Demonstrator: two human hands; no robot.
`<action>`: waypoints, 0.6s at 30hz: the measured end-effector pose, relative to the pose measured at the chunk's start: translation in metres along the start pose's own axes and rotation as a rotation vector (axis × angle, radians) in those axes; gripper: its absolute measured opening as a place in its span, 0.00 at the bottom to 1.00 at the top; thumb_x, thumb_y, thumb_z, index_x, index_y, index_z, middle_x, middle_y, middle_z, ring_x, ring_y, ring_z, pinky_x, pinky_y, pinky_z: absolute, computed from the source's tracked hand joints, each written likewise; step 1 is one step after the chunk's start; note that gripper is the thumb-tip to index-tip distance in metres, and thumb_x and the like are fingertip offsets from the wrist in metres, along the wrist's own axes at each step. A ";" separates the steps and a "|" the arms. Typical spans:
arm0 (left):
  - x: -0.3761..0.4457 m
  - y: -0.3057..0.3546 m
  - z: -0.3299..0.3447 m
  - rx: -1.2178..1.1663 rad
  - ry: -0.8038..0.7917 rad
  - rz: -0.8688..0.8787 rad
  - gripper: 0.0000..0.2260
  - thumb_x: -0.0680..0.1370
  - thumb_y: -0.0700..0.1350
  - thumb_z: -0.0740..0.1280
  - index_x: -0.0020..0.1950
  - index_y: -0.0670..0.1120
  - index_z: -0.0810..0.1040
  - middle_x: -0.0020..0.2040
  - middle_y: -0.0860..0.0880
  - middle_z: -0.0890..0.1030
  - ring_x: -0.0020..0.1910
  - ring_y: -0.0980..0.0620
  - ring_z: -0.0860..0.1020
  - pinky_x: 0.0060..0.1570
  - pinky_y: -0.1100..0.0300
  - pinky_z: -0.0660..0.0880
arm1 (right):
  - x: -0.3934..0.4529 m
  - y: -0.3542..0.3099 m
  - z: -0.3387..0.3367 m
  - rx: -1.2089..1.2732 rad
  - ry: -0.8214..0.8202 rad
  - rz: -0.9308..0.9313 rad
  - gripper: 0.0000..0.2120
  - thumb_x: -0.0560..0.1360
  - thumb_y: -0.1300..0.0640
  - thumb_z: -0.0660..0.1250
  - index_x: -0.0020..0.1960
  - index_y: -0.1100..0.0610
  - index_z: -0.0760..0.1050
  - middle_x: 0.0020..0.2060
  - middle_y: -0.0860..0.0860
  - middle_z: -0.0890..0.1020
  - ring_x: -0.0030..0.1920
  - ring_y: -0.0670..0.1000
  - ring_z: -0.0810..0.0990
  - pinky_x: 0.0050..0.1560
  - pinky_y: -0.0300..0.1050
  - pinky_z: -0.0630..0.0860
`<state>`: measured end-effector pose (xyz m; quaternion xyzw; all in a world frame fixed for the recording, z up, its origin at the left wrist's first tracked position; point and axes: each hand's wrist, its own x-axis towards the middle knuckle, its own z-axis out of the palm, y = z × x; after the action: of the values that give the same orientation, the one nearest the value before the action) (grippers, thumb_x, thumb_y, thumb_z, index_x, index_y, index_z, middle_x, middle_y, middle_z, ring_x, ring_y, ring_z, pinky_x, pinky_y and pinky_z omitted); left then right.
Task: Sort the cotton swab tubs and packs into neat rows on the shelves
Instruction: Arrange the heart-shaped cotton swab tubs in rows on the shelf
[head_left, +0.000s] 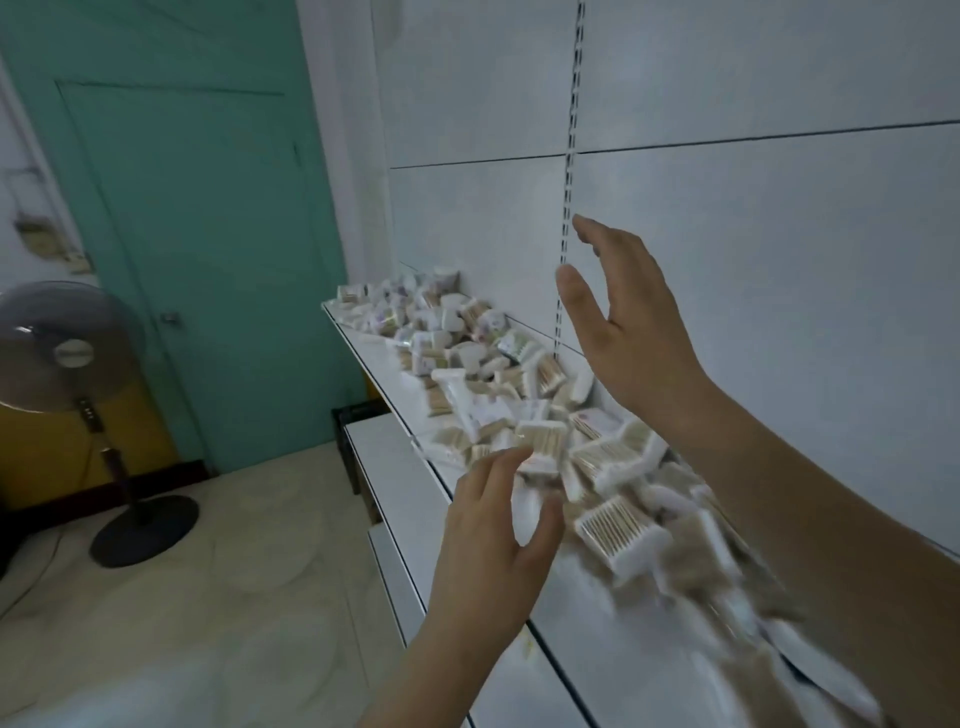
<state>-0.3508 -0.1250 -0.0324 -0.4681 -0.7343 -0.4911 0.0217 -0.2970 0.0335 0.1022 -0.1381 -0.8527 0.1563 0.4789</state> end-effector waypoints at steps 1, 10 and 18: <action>0.016 -0.010 -0.003 0.003 -0.003 -0.004 0.20 0.81 0.58 0.61 0.73 0.60 0.66 0.67 0.66 0.66 0.69 0.66 0.65 0.68 0.57 0.68 | 0.013 0.007 0.013 0.005 -0.008 0.008 0.27 0.83 0.41 0.52 0.77 0.53 0.61 0.73 0.49 0.67 0.74 0.48 0.64 0.73 0.43 0.60; 0.117 -0.096 -0.020 -0.022 0.005 -0.052 0.20 0.81 0.58 0.60 0.73 0.58 0.66 0.67 0.65 0.66 0.68 0.64 0.65 0.67 0.58 0.68 | 0.091 0.048 0.115 0.017 -0.073 0.097 0.27 0.83 0.41 0.51 0.78 0.53 0.60 0.74 0.49 0.67 0.73 0.48 0.64 0.74 0.50 0.62; 0.197 -0.178 -0.031 -0.075 -0.029 -0.018 0.21 0.80 0.59 0.60 0.73 0.59 0.67 0.68 0.63 0.68 0.68 0.63 0.66 0.67 0.59 0.69 | 0.126 0.086 0.194 -0.052 -0.078 0.209 0.29 0.82 0.37 0.50 0.78 0.50 0.58 0.75 0.46 0.65 0.74 0.47 0.63 0.74 0.53 0.63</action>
<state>-0.6006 -0.0314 -0.0444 -0.4690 -0.7200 -0.5114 -0.0112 -0.5193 0.1343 0.0697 -0.2327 -0.8553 0.1884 0.4228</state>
